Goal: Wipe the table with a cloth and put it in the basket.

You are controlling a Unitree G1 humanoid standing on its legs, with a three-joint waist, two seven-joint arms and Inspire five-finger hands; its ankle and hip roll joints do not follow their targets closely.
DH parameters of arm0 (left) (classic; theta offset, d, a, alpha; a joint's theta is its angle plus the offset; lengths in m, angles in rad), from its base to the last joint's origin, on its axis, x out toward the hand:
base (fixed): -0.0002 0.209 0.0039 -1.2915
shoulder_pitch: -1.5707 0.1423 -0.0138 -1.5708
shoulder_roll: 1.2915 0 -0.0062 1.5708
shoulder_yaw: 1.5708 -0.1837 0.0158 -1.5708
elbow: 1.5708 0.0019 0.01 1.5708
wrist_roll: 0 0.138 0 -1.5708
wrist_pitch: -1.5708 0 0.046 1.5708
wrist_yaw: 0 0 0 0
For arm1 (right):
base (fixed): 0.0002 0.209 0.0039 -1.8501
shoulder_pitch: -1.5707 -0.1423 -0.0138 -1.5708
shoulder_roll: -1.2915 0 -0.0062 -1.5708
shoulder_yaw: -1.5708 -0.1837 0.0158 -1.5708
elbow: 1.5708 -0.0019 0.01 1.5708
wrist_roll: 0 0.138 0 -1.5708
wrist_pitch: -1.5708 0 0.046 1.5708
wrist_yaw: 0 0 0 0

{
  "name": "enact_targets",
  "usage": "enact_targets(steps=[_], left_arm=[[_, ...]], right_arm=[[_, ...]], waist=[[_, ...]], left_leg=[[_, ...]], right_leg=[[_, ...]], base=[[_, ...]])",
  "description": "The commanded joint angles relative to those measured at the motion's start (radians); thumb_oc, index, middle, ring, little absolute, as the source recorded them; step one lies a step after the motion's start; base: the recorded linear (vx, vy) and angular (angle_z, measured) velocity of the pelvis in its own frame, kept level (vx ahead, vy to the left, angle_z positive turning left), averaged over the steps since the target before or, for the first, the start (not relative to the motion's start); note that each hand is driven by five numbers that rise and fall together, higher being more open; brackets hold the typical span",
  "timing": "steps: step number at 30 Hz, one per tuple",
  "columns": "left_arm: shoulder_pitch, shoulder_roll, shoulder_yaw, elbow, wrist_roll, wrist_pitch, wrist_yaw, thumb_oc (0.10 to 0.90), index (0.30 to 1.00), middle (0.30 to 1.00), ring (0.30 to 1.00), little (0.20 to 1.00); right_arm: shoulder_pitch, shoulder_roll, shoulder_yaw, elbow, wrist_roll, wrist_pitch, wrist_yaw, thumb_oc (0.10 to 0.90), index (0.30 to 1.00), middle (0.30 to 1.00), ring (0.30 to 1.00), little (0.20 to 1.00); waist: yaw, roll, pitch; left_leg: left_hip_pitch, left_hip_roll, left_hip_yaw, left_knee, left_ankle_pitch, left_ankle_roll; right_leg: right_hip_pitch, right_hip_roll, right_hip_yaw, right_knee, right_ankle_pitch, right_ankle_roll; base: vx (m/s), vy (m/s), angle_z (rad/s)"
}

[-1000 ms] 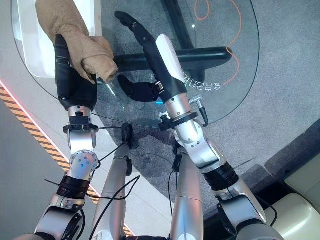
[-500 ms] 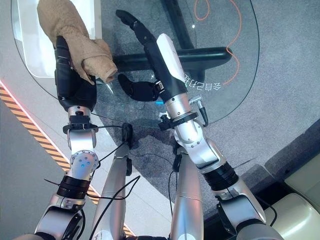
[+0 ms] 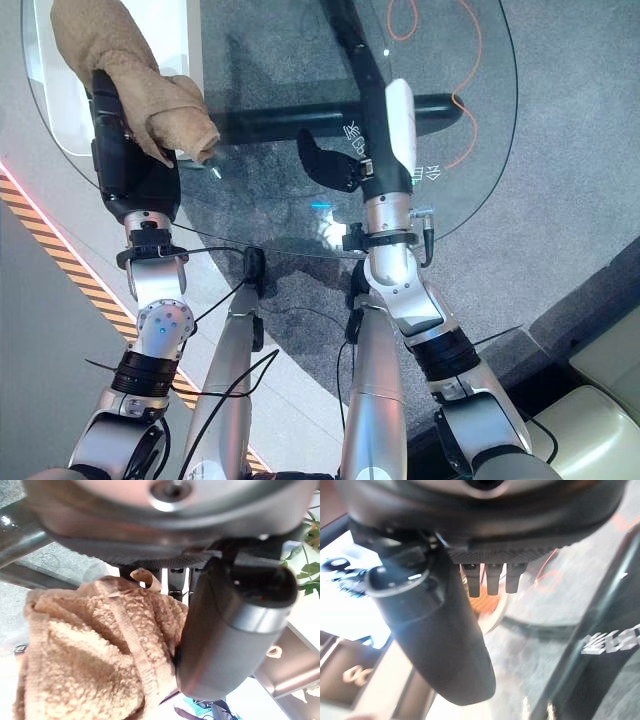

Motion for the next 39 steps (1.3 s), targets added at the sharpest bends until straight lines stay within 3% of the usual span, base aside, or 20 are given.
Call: enact_targets(steps=[1, 11, 16, 23, 30, 39], left_arm=[[-0.113, 0.055, 0.080, -0.105, 0.117, -0.125, -0.065, 0.100, 0.300, 0.300, 0.300, 0.200], [-0.144, 0.106, 0.116, -0.013, 0.093, -0.162, -0.065, 0.100, 0.300, 0.300, 0.300, 0.200], [-0.170, 0.135, 0.126, 0.028, 0.091, -0.184, -0.051, 0.100, 0.300, 0.300, 0.300, 0.200], [-0.263, 0.184, 0.117, 0.106, 0.144, -0.194, 0.031, 0.100, 0.300, 0.300, 0.300, 0.200], [-0.406, 0.258, 0.090, 0.208, 0.212, -0.198, 0.168, 0.100, 0.300, 0.300, 0.300, 0.200], [-0.524, 0.350, 0.055, 0.369, 0.220, -0.203, 0.257, 0.100, 0.300, 0.300, 0.300, 0.200]], right_arm=[[-0.031, 0.003, -0.066, -0.064, -0.038, -0.077, -0.134, 0.800, 0.900, 0.900, 0.900, 0.900], [-0.004, -0.051, -0.114, 0.205, 0.111, -0.080, -0.315, 0.800, 0.900, 0.900, 0.900, 0.900], [0.004, -0.071, -0.140, 0.359, 0.199, -0.122, -0.367, 0.800, 0.900, 0.900, 0.900, 0.900], [-0.004, -0.085, -0.129, 0.602, 0.295, -0.142, -0.429, 0.800, 0.900, 0.900, 0.900, 0.900], [-0.036, -0.094, -0.138, 0.838, 0.429, -0.176, -0.394, 0.800, 0.900, 0.900, 0.900, 0.900], [-0.064, -0.105, -0.133, 1.045, 0.464, -0.184, -0.324, 0.800, 0.900, 0.900, 0.900, 0.900]], waist=[[-0.001, -0.027, -0.029], [-0.011, -0.020, -0.029], [-0.012, -0.018, -0.029], [-0.016, -0.020, -0.029], [-0.019, -0.029, -0.029], [-0.025, -0.030, -0.029]], left_leg=[[0.036, -0.106, 0.100, 0.043, -0.095, 0.116], [0.066, -0.100, 0.106, 0.025, -0.100, 0.113], [0.073, -0.096, 0.111, 0.016, -0.100, 0.111], [0.077, -0.086, 0.119, -0.011, -0.090, 0.106], [0.069, -0.074, 0.129, -0.024, -0.078, 0.101], [0.070, -0.065, 0.135, -0.020, -0.088, 0.098]], right_leg=[[0.039, 0.135, 0.051, -0.128, 0.070, 0.006], [0.066, 0.133, 0.061, -0.153, 0.078, 0.011], [0.073, 0.134, 0.063, -0.159, 0.078, 0.012], [0.080, 0.138, 0.065, -0.184, 0.088, 0.010], [0.079, 0.135, 0.059, -0.209, 0.108, 0.007], [0.082, 0.130, 0.055, -0.210, 0.099, 0.004]], base=[[0.00, 0.000, 0.00], [-0.01, 0.017, -0.03], [-0.02, 0.019, -0.05], [-0.02, 0.000, -0.04], [-0.01, -0.009, 0.00], [0.00, 0.000, 0.00]])
